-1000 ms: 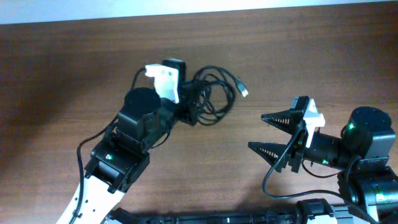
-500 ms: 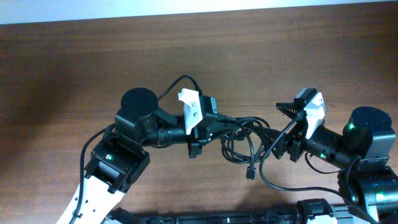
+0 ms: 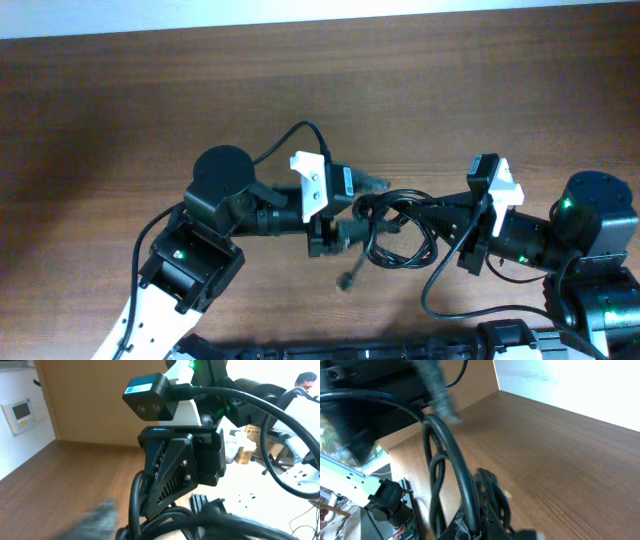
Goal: Untangle cables
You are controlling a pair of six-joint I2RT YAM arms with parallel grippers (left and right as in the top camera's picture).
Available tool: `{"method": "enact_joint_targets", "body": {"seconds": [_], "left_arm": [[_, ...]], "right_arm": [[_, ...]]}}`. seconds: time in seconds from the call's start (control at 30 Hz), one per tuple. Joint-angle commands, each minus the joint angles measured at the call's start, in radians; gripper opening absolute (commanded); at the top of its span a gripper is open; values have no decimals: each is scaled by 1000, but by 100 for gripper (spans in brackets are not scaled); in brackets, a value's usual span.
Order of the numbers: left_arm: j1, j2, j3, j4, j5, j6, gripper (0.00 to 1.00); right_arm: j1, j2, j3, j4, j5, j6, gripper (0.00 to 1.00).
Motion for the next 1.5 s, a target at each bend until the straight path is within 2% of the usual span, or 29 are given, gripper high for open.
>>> {"method": "enact_joint_targets", "body": {"seconds": [0.0,0.07,0.17,0.37,0.5,0.7,1.07,1.13,1.23,1.47], "left_arm": [[-4,-7,12,-11,0,5,99],[-4,-7,12,-40,-23,5,99],[-4,-9,12,-93,-141,5,99],[-2,-42,12,-88,-149,-10,99],[95,-47,12,-116,-150,-20,99],[294,-47,12,-116,-146,-64,99],[424,-46,12,-115,-146,-63,99],[423,-46,12,-115,-87,-55,99],[421,-27,12,-115,133,-9,99],[421,34,11,-116,478,14,99]], "right_arm": [[-3,-5,11,23,24,17,4],[-3,-5,11,44,68,50,4],[-3,-5,11,53,65,49,4],[-3,-5,12,60,167,49,4],[-4,-5,12,89,163,50,4],[-3,-5,12,98,17,49,4],[-3,-5,12,166,-220,45,4],[-3,-5,11,211,-314,45,4],[-3,-5,11,288,-428,45,4],[-3,-5,11,306,-441,46,4]]}}
